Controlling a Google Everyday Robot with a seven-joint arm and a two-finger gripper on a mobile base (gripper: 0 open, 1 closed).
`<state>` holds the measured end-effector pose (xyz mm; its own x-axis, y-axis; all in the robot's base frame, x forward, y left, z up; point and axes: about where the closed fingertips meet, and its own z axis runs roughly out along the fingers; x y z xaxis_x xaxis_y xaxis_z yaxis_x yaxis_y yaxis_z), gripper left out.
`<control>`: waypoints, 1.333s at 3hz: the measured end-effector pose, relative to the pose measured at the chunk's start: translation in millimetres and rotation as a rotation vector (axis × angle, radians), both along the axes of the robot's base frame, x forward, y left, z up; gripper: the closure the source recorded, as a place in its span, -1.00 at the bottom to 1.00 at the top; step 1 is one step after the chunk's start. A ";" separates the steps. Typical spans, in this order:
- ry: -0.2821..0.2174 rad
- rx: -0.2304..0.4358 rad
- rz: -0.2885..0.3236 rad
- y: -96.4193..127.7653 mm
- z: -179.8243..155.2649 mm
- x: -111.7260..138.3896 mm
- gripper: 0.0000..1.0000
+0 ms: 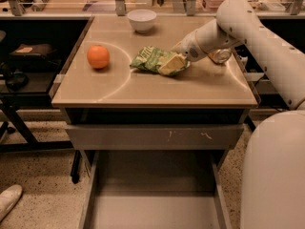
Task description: Place green jalapeno chip bag into middle drawer
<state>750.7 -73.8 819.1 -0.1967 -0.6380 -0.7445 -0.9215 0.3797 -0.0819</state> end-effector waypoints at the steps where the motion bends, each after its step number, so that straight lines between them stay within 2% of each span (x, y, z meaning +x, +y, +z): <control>1: 0.000 0.000 0.000 0.0 0.0 0.0 0.32; 2: 0.000 0.000 0.000 0.0 0.0 0.0 0.75; 3: 0.000 0.000 0.000 0.1 -0.1 0.0 1.00; 4: -0.018 0.018 0.044 3.3 5.6 -18.7 1.00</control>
Offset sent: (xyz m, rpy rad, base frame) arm 0.0000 0.0000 0.0000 0.0000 0.0000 0.0000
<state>732.0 -70.5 824.6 -0.1554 -0.6320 -0.7592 -0.9359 0.3402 -0.0917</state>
